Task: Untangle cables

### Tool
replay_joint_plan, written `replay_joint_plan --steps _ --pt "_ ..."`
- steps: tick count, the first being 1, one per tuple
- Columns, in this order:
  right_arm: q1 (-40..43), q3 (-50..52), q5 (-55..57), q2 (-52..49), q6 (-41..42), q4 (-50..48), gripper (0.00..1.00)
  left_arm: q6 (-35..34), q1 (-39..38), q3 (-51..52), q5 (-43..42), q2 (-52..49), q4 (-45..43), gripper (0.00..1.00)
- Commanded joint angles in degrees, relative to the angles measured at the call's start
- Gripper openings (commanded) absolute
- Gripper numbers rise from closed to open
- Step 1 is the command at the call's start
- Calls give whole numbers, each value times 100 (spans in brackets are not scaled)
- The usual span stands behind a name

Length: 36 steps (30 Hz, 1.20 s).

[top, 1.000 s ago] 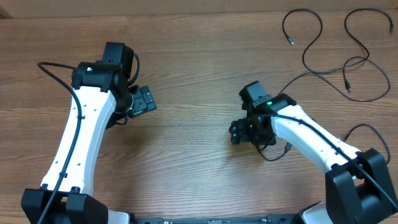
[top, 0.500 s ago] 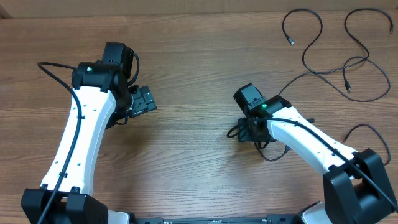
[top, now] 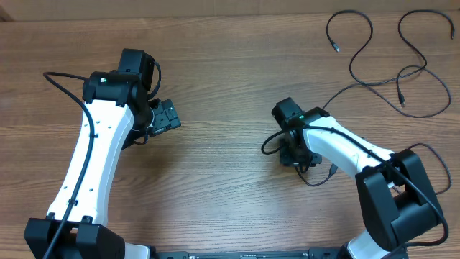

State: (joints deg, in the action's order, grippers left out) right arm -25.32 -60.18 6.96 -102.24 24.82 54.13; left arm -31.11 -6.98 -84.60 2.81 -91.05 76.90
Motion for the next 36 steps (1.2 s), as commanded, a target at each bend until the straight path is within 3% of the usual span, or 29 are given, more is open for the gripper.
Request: replay_joint_plan --steps 1,3,4,8,12,16,22,33,36 --pt "199 24 -70 -2 42 -4 24 138 22 -63 79 -4 2 100" --pt "275 24 -223 -2 22 -2 15 138 22 -63 79 -4 2 100" --pt "295 24 -317 -2 24 -4 6 138 22 -63 79 -4 0 100" --pt "295 24 -422 -2 7 2 4 138 22 -63 79 -4 0 100" --pt "295 24 -841 -2 -369 -20 15 138 22 -63 79 -4 -2 100" --pt "295 24 -1163 -2 -581 -118 38 136 22 -63 76 -4 -2 100" --pt "295 24 -1126 -2 -608 -162 45 138 22 -63 76 -4 0 99" --pt "284 470 -833 -2 -595 -422 31 136 22 -63 76 -4 -20 100" --pt "284 509 -852 0 -533 -417 17 136 22 -63 76 -4 -28 100"
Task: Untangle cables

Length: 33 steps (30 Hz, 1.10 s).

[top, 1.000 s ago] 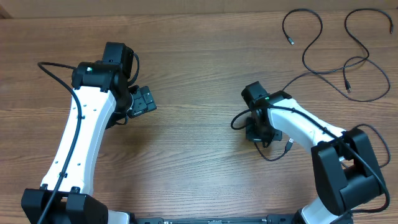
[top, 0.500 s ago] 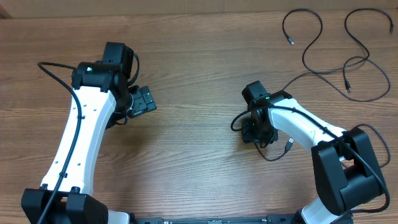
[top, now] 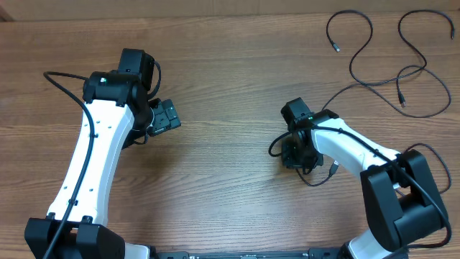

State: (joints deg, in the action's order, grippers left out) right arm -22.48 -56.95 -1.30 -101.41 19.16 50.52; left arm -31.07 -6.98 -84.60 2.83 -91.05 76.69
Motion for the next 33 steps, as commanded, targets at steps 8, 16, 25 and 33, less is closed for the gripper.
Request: replay_joint_plan --steps 8,16,25,33 --pt "157 -92 -31 -37 181 426 4 131 22 -63 74 -4 -4 100" --pt "225 -376 -4 839 186 1062 4 133 22 -63 74 -4 0 100" --pt "1080 -376 -140 1617 358 1823 4 131 22 -63 74 -4 20 100" --pt "1974 -114 -227 1617 636 1888 4 133 22 -63 74 -7 17 100"
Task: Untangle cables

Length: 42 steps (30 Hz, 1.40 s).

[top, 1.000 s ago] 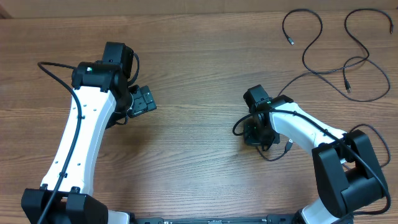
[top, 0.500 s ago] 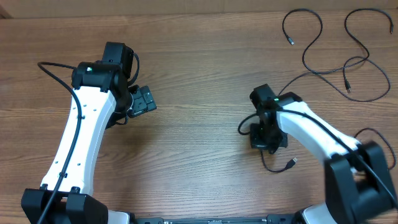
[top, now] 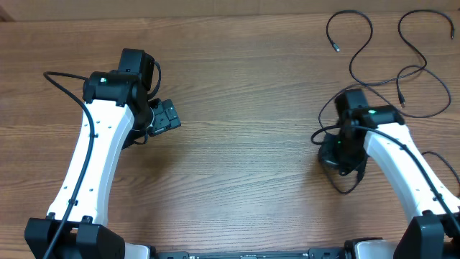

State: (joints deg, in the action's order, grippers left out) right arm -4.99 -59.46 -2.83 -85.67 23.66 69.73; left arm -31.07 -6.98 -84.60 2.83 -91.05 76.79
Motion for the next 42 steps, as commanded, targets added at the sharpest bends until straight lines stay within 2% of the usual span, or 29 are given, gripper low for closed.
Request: replay_joint_plan --steps 1,8,14,15,16,17,19,22,24,28,32,36,42 --pt "323 208 -76 44 186 -87 4 133 22 -63 74 -7 7 99" --pt "914 839 -501 44 79 -553 4 133 22 -63 74 -7 -17 100" --pt "1405 702 -782 105 203 -713 4 179 22 -63 74 -7 -15 100" --pt "1493 640 -780 109 203 -730 12 199 22 -63 76 -7 -15 100" --pt "1635 566 -778 107 203 -763 47 199 22 -63 74 -7 -15 100" --pt "1751 533 -776 107 203 -809 62 199 22 -63 74 -7 -15 100" --pt "2188 520 -761 105 358 -964 84 199 22 -63 74 -7 -15 100" --pt "2769 520 -754 76 752 -1038 86 199 22 -63 74 -7 -13 99" --pt "3506 520 -741 74 942 -1150 89 199 22 -63 74 -7 -13 100" --pt "4468 520 -658 74 997 -1272 91 197 22 -63 74 -7 -15 100" --pt "5233 525 -129 72 1637 -1270 91 197 22 -63 74 -7 -22 100" --pt "5825 525 90 72 1989 -1335 90 197 22 -63 74 -7 -22 100" --pt "6105 549 450 61 2190 -1550 87 199 22 -63 74 -7 -17 100"
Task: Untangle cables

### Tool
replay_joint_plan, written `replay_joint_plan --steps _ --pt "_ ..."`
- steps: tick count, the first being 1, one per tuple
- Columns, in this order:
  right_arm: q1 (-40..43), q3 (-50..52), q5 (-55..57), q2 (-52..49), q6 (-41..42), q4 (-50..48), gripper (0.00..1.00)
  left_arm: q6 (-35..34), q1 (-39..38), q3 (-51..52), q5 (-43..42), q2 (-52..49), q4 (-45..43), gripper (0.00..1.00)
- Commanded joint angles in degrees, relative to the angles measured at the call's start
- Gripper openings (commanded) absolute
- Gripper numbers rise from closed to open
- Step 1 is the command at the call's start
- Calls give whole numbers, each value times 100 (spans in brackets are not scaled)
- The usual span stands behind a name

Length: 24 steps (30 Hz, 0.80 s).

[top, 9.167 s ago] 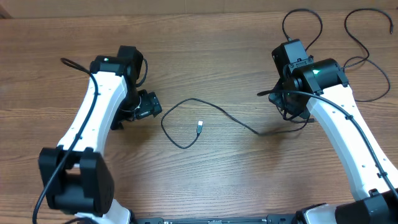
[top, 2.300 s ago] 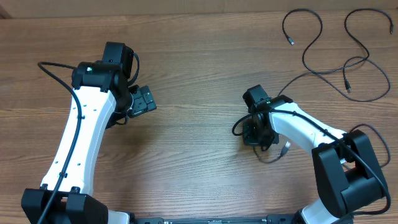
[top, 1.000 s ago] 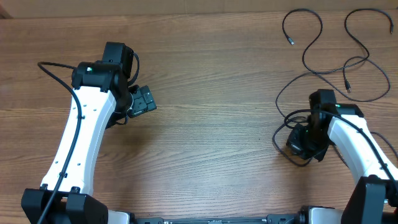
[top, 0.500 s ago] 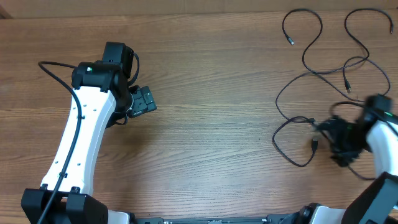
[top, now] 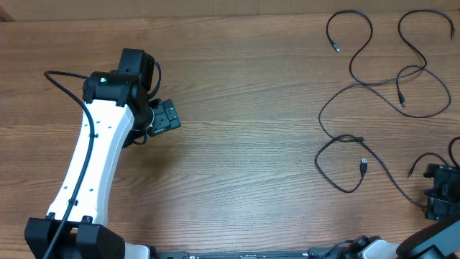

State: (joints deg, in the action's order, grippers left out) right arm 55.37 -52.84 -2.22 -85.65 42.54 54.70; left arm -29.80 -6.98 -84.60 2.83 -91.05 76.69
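Black cables lie on the right side of the wooden table. One cable (top: 350, 43) loops at the top right and ends in a plug (top: 336, 48). A second cable (top: 424, 65) curls beside it and crosses it. A long strand runs down to a loose loop (top: 332, 171) with a plug (top: 364, 166) at its end. My right gripper (top: 438, 194) is at the lower right edge, away from that loop, mostly cut off. My left gripper (top: 169, 115) hovers at the left, open and holding nothing.
The left arm (top: 90, 165) stretches from the bottom left toward the middle of the table. The right arm's base (top: 431, 241) sits in the bottom right corner. Bare wood (top: 244, 144) lies between the grippers.
My right gripper was over the cable's lower loop near the right middle. It is now drawn back to the lower right edge, and the loop lies spread on the table. The left arm is unchanged.
My right gripper first sat on a bunched cable near the table's centre. It was then slightly to the right, then much farther right with the cable dragged along. Now the cable lies let go and spread out, with the arm withdrawn. The left arm stayed still throughout.
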Motion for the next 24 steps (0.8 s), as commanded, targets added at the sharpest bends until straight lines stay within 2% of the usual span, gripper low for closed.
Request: replay_joint_plan --steps 1,9,16,24 --pt "68 -114 457 50 308 -70 87 72 22 -63 74 -7 -7 100" --pt "61 -111 758 -302 413 -101 73 70 22 -63 74 -7 -24 99" --pt "63 -111 732 -817 413 -133 72 114 22 -63 76 -7 -24 100" --pt "63 -111 734 -841 415 -199 73 111 22 -63 74 -7 -24 100"
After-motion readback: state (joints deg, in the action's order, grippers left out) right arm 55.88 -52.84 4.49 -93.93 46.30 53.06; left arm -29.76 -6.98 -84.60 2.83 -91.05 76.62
